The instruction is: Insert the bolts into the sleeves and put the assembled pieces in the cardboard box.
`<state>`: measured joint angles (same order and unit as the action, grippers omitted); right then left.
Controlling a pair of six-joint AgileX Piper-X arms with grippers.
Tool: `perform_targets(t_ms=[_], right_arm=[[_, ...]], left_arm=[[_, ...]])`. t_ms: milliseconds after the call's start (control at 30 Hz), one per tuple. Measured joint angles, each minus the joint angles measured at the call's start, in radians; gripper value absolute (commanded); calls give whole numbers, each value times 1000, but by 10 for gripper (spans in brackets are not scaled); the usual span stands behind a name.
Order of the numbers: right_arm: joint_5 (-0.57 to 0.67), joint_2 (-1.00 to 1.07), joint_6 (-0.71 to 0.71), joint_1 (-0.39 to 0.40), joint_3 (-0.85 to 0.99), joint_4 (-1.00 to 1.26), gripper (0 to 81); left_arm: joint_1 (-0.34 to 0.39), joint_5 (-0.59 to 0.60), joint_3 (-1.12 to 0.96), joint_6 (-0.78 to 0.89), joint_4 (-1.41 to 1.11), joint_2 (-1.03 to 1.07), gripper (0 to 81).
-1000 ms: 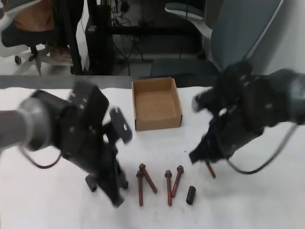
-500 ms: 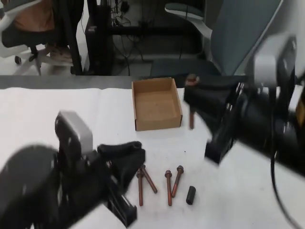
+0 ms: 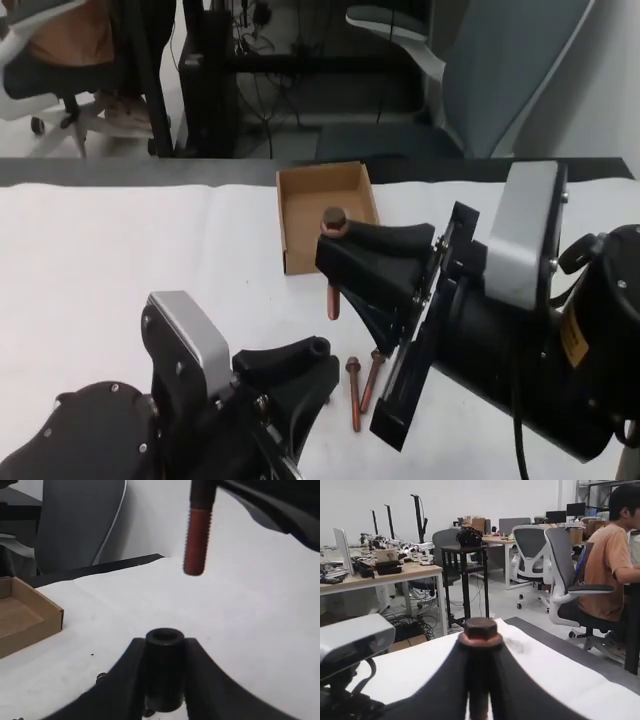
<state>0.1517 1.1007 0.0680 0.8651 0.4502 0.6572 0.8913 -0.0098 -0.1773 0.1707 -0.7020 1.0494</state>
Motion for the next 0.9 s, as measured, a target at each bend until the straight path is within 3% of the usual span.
perform_targets(t_ms=[900], right_arm=[[-18,92,48,2,2,-13,3]], left_arm=[[0,-3,9,-14,-74,2,18]])
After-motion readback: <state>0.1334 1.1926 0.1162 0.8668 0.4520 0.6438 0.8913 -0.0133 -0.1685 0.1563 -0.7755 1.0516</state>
